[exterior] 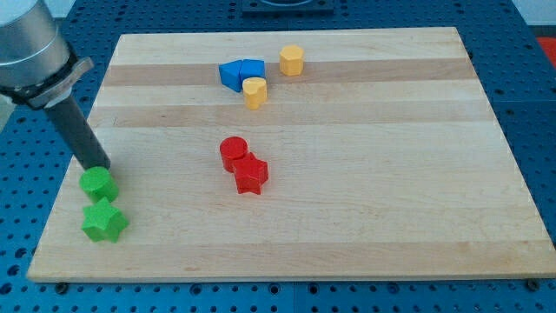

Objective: Slide blue cube and blue triangle towards top left

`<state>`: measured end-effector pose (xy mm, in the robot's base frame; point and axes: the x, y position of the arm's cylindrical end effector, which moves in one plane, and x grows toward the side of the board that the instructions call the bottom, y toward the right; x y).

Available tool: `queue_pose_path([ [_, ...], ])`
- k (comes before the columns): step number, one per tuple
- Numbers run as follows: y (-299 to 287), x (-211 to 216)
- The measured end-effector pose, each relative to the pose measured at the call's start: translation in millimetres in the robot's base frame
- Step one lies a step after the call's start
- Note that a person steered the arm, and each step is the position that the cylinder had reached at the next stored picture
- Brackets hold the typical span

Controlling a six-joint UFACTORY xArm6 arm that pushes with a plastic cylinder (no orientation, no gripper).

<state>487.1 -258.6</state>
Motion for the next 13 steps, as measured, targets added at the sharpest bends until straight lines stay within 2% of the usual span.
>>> queue_pose_path([
  [1, -1, 11],
  [2, -1, 4],
  [3, 30, -32],
  [5, 164, -63],
  [6, 243, -94],
  [7, 312, -144],
  [8, 328, -171],
  [9, 328, -172],
  [13, 140, -181],
])
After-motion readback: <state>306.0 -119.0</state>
